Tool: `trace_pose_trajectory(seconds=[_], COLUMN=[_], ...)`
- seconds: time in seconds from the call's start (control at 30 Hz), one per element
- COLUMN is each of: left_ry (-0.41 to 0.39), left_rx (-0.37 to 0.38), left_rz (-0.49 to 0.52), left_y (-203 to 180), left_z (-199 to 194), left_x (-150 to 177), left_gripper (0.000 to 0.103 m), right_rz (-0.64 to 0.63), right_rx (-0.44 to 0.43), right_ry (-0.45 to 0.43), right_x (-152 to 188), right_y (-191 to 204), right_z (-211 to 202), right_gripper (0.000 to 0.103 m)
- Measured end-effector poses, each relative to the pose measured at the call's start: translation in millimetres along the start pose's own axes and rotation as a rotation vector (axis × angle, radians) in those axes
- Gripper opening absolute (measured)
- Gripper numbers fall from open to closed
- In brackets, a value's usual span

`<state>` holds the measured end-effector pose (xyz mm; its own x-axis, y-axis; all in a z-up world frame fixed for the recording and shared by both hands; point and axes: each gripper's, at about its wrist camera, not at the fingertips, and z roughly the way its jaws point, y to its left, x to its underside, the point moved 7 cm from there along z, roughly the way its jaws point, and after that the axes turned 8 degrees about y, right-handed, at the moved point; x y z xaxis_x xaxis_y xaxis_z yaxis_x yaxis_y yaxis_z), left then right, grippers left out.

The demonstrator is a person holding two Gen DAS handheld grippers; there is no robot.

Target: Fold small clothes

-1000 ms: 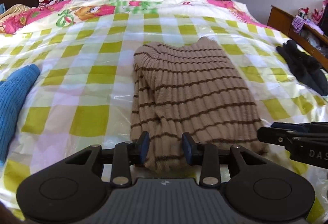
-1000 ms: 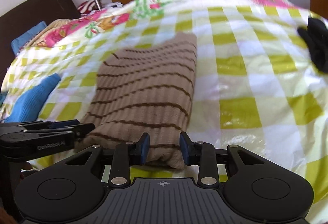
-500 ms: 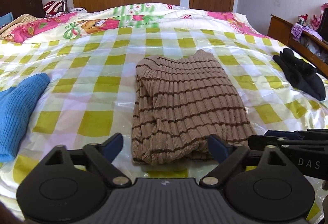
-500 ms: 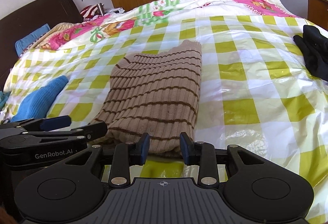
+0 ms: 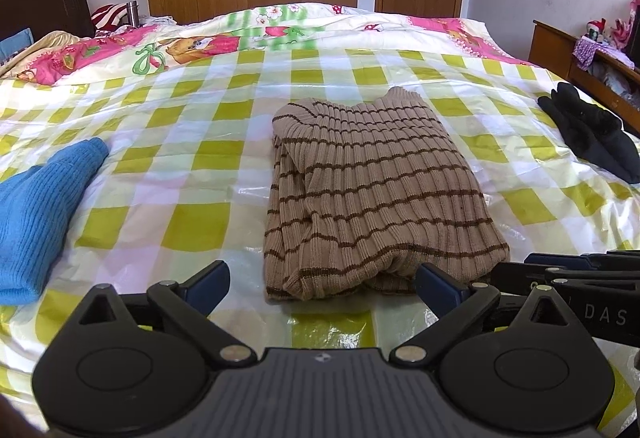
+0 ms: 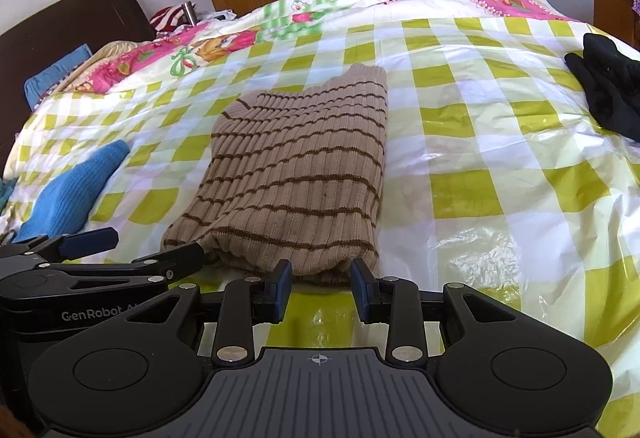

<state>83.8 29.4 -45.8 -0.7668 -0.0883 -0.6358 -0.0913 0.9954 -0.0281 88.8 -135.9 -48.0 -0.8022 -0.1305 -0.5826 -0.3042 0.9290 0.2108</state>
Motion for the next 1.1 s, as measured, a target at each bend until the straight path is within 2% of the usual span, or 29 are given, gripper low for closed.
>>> trace_pose_trajectory(seconds=[0.17,0.43,1.1], left_ry=[0.011,0.086,0.103], left_rx=[0.012,0.006,0.008], left_rz=[0.001,-0.008,0.001], left_y=[-2,-2,-4], left_z=[0,10,14], left_x=[3,13,19], left_gripper=[0.103,0.103,0.103], right_rz=[0.003,0.003,0.001], right_rx=[0.001,0.016,0.038], right_ry=[0.000,0.010,0.046], right_x=[2,8,18], right_y=[0,0,-2], right_z=[0,2,7], right_gripper=[0.032,0.032,0.032])
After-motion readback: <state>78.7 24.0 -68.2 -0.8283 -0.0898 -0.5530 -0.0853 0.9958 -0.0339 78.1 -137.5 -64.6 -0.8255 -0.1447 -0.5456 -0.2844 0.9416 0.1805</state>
